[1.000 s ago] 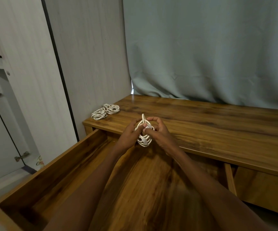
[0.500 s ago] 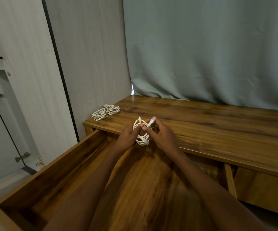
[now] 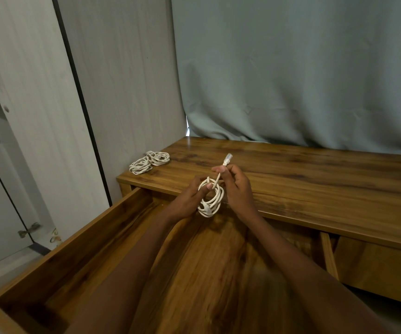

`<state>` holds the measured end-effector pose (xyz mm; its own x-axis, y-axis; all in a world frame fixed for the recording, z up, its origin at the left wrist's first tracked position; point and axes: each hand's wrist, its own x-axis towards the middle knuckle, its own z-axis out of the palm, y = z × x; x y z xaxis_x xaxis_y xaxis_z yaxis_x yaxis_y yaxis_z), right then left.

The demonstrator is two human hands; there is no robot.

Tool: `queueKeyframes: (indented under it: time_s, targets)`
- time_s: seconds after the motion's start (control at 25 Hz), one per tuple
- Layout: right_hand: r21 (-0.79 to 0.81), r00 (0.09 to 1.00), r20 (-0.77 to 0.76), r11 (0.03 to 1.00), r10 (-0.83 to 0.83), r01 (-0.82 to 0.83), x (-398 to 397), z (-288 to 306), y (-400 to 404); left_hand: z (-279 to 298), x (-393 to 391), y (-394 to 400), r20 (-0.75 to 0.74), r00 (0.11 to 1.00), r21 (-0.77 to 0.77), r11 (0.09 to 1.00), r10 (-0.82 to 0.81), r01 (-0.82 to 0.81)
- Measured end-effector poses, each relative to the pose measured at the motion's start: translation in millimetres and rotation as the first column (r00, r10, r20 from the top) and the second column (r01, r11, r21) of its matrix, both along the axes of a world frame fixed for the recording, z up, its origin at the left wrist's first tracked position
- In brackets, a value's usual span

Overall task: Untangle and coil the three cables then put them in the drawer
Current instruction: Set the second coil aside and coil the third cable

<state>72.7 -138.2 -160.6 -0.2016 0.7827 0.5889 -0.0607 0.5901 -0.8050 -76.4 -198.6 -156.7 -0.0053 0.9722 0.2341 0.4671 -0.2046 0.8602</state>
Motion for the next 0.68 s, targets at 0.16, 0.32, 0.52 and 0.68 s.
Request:
queueKeyframes:
  time_s: [0.16, 0.32, 0.52, 0.68]
  targets:
    - [-0.020, 0.999, -0.024, 0.999, -0.035, 0.035, 0, 0, -3, -1, 2, -3, 0.031, 0.993, -0.101, 0.988, -0.110, 0.113]
    - [-0.055, 0.989, -0.039, 0.988, -0.144, 0.141, 5, 2, 2, 6, 13, -4, -0.015, 0.991, -0.036, 0.990, -0.134, 0.133]
    - [-0.124, 0.976, -0.058, 0.972, -0.210, 0.201, 11, 7, 8, 5, 10, -2, -0.205, 0.973, 0.078, 0.990, -0.101, 0.119]
    - [-0.324, 0.973, -0.055, 0.926, -0.223, 0.194, 17, 10, 18, 6, 23, -4, -0.404, 0.915, 0.211, 0.974, 0.010, 0.083]
